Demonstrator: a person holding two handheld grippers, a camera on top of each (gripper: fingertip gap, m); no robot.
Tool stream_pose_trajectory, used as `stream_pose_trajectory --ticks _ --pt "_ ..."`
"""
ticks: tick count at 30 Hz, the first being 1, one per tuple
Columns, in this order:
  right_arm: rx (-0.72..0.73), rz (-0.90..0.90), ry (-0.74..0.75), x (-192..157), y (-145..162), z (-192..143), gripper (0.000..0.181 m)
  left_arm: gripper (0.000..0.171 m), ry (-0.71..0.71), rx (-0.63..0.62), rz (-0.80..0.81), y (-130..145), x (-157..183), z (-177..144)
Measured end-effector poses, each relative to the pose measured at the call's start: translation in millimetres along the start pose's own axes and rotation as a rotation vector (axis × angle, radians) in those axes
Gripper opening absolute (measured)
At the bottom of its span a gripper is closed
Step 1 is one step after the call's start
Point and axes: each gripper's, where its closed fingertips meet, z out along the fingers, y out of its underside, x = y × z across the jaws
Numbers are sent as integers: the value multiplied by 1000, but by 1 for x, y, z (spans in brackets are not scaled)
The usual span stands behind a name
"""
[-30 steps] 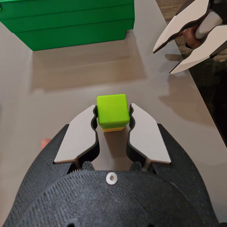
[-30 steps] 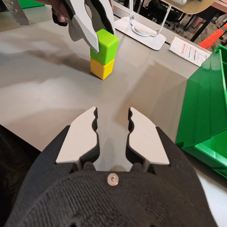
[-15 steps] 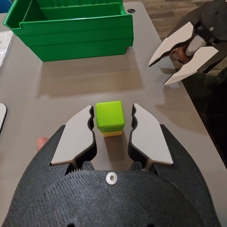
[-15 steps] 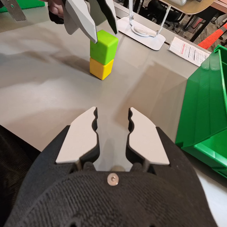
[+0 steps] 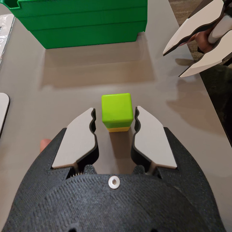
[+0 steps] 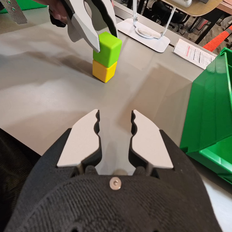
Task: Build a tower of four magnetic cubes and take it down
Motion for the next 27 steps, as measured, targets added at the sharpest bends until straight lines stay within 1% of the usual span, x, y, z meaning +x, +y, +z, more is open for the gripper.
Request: stream_pose_trajectory --ticks 4,6,8,10,12,15,17,18,19,21,23,24,26,27 --pt "4 -2 -5 -1 -2 1 49 71 -20 5 -26 0 -2 -4" --pt "10 -5 -10 -2 -4 2 49 72 -52 9 -26 -2 -5 -8" --pt "16 -9 -16 -3 -6 4 49 73 -96 35 -30 -9 -8 -16" --pt "25 -13 -27 -5 -10 7 49 76 -146 90 -43 -22 -10 -32" --pt "33 -20 -41 -7 -14 11 49 76 -204 170 -60 -40 -13 -55" --pt "44 -44 -64 -14 -21 18 48 77 -380 278 -119 -60 -27 -108" --pt "55 -62 -83 -20 -27 24 48 77 -539 323 -184 -61 -41 -154" --pt "61 -70 -95 -23 -30 26 48 77 -621 328 -229 -56 -47 -178" --pt "66 -78 -109 -27 -33 29 48 77 -705 315 -279 -45 -53 -202" --pt "72 -96 -141 -36 -38 35 48 78 -925 238 -385 -8 -66 -255" --pt "77 -117 -172 -45 -42 41 48 77 -1180 134 -520 48 -74 -311" --pt "81 -128 -187 -50 -45 43 48 77 -1265 85 -598 77 -73 -333" --pt "95 -151 -220 -60 -51 47 47 74 -1333 -9 -752 136 -63 -359" --pt "105 -166 -236 -67 -55 48 47 60 -1328 -44 -812 162 -57 -364"
